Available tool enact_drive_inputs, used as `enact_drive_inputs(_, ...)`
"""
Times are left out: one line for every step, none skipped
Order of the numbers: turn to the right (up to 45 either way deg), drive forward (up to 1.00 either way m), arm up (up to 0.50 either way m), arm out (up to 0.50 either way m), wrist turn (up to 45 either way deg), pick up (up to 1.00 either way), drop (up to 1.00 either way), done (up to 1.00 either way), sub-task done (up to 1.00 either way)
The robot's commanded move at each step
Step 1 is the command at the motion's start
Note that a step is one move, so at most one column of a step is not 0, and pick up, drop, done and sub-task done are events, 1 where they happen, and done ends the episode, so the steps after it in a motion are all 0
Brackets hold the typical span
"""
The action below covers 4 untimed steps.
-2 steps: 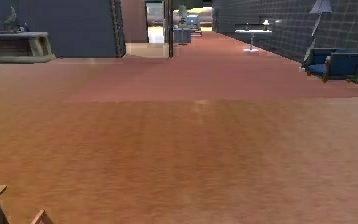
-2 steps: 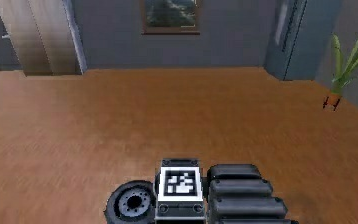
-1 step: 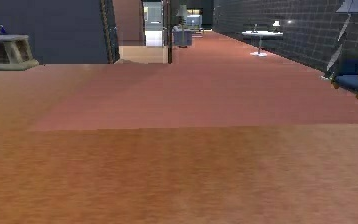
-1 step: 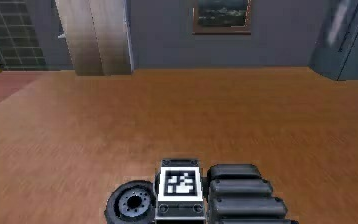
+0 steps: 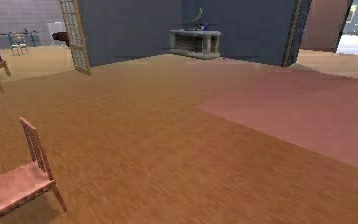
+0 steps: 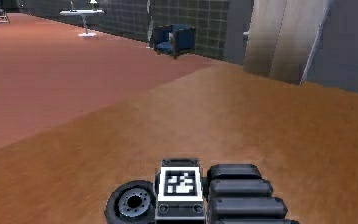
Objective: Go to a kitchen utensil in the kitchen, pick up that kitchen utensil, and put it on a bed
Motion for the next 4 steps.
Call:
enact_drive_inputs(-9.0, 0.0, 0.0, 0.0, 0.0, 0.0, 0.0, 0.0, 0.0)
enact_drive_inputs(0.0, 1.0, 0.0, 0.0, 0.0, 0.0, 0.0, 0.0, 0.0)
enact_drive_inputs(-3.0, 0.0, 0.0, 0.0, 0.0, 0.0, 0.0, 0.0, 0.0)
enact_drive_inputs(0.0, 0.45, 0.0, 0.0, 0.0, 0.0, 0.0, 0.0, 0.0)
